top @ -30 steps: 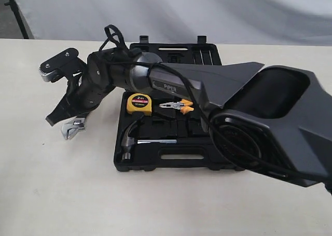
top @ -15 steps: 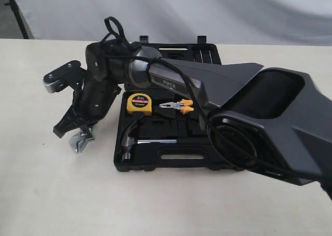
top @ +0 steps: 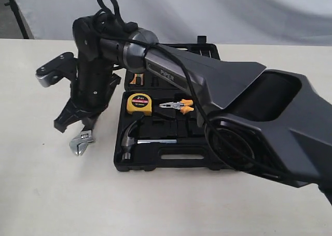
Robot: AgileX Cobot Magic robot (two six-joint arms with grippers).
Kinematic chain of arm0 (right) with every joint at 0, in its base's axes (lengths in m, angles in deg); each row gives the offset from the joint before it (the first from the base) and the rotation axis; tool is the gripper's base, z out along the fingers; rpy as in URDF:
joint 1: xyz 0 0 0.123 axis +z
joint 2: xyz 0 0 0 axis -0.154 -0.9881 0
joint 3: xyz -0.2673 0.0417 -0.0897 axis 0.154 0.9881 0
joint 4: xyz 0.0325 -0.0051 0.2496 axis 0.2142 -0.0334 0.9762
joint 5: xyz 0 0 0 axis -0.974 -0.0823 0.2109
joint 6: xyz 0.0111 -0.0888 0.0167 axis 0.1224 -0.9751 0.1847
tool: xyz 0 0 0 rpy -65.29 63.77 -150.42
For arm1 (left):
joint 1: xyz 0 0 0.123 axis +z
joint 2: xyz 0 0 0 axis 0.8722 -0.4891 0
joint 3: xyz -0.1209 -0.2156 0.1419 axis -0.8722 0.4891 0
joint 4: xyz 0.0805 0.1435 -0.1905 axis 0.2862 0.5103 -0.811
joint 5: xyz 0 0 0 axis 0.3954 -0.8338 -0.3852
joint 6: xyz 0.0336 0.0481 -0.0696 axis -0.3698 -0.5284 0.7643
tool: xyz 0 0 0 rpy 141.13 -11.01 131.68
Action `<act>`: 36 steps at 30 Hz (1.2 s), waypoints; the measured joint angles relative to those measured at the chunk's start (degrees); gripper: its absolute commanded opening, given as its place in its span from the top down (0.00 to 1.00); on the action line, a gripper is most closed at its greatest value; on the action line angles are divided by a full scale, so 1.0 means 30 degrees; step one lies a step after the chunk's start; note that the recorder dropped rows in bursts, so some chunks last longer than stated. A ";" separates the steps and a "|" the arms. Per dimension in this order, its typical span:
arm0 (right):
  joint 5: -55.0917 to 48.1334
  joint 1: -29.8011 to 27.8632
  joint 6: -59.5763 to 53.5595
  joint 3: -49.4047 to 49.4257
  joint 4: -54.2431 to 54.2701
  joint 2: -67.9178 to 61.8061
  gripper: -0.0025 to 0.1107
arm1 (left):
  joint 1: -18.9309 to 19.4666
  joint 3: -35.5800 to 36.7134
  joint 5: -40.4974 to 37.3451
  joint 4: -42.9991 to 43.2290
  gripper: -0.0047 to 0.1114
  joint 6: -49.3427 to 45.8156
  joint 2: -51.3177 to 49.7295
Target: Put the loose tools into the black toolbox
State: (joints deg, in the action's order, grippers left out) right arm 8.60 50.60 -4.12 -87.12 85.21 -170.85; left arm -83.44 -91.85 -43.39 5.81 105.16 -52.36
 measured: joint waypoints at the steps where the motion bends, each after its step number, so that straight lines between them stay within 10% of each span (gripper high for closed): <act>1: -0.0134 -0.0044 0.0235 0.0000 -0.0417 -0.0193 0.97 | 0.0000 0.0000 0.0000 0.0000 0.95 0.0000 0.0000; 17: -0.0393 0.0698 -0.4265 -0.0188 0.5885 -0.1873 0.97 | 0.0000 0.0000 0.0000 0.0000 0.95 0.0000 0.0000; 26: 0.8542 -0.0687 -0.4930 -0.0182 0.5804 -0.1986 0.97 | 0.0000 0.0000 0.0000 0.0000 0.95 0.0000 0.0000; 36: 0.8713 -0.0687 -0.1017 -0.0346 0.2529 -0.2987 0.97 | 0.0000 0.0000 0.0000 0.0000 0.95 0.0000 0.0000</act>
State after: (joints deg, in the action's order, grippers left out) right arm 34.74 48.54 -7.17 -88.16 92.80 -179.81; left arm -83.44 -91.85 -43.39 5.81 105.16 -52.36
